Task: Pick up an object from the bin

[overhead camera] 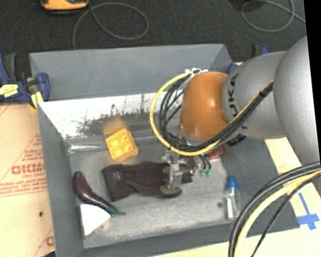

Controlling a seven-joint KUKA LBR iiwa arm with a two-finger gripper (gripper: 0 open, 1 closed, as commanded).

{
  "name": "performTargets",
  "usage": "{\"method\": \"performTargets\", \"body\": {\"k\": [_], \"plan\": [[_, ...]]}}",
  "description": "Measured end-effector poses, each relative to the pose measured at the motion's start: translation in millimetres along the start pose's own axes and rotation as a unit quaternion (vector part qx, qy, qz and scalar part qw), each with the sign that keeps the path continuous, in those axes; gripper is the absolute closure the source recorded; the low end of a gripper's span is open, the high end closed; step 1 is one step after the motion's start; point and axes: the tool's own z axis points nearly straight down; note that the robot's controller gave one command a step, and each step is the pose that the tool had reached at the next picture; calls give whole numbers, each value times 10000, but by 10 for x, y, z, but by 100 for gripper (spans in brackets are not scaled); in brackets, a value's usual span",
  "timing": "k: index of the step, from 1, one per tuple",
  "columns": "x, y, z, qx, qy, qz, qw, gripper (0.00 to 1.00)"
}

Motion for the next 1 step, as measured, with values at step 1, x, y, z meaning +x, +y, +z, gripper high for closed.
{"method": "performTargets", "body": {"k": [1], "plan": [[-13,-2,-148,0,-24,-3,10000,100]]}}
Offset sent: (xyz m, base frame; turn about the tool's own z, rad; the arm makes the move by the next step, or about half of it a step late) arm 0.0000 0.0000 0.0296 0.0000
